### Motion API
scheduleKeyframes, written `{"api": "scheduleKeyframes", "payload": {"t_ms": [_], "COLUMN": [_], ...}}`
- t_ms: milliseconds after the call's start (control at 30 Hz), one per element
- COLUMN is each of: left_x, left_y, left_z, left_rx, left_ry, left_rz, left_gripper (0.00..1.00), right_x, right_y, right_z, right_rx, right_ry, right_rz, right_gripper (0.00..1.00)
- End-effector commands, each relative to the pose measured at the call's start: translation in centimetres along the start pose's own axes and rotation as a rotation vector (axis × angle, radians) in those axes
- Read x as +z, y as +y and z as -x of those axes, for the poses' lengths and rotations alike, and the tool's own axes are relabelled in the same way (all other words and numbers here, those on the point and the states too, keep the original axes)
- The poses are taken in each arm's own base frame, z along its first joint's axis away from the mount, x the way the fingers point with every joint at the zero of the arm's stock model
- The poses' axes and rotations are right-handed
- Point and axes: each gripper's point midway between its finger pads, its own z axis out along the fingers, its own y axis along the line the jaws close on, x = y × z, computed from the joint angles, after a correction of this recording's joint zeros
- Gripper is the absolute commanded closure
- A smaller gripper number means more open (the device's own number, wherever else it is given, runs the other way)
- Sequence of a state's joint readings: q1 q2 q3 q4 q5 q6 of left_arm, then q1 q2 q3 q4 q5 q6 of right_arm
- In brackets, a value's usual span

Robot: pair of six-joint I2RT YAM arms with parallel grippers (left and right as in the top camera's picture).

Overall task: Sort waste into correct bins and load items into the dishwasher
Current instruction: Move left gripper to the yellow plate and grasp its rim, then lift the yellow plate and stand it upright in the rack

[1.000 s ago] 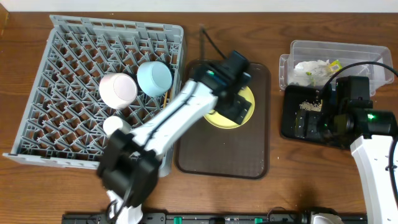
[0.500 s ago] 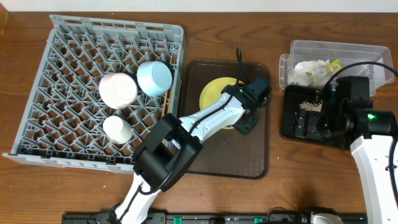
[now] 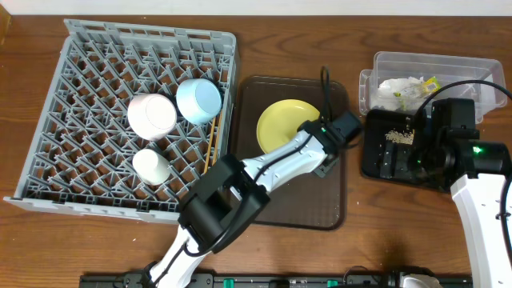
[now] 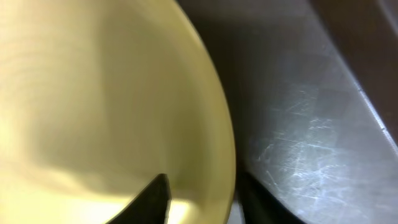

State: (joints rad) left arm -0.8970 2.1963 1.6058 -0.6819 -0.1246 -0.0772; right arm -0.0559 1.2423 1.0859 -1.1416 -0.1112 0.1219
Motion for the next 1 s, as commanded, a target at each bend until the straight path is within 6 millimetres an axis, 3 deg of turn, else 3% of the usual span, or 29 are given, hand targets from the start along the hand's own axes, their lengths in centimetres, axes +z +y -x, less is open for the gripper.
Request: {"api": "scheduleKeyframes", "payload": {"t_ms": [0,133,300,367,533,667,867,967], "left_x": [3.3,3.2,1.2,-0.9,-8.6,-13.0,-18.9,-21.8], "left_y": [2.4,2.5,2.8,3.0,4.0,4.1,7.5,9.2], "left_z": [-3.2,-3.7,-3.1,-2.2,-0.3,0.7,1.4,1.5], "left_rx": [0.029,0.035,0.035,0.024,-0.021,-0.072,-0.176,-0.242], "left_ry": [0.112,0.132,0.130,0.093,-0.048,-0.142,-0.280,-0.345], "left_rz": [0.173,0.179,0.178,0.172,0.122,-0.004,-0.090,-0.224], "left_gripper": [0.79,0.94,0.94,0.94,0.94,0.94,0.94,0.94], "right_x": [-0.7,-0.7,-0.7,-0.7,-0.7,-0.7,-0.7,-0.7], "right_y": [-0.4,-0.4,-0.4,-0.4,-0.4,-0.4,-0.4,-0.4], "right_z": [0.5,0.5,0.4,0.4,0.4,0.4,0.4,0.4], "right_rx": [0.009,0.009,0.009,0.009,0.009,0.009,0.009,0.009], "right_ry": [-0.025,-0.026,-0.022,-0.022,-0.022,-0.022,-0.022,-0.023], "right_rz": [-0.007,-0.008,-0.008,-0.008,-0.008,-0.008,-0.008,-0.008], "right_gripper": [0.11,0.11,0.12,0.12,0.12,0.12,0.12,0.12]}}
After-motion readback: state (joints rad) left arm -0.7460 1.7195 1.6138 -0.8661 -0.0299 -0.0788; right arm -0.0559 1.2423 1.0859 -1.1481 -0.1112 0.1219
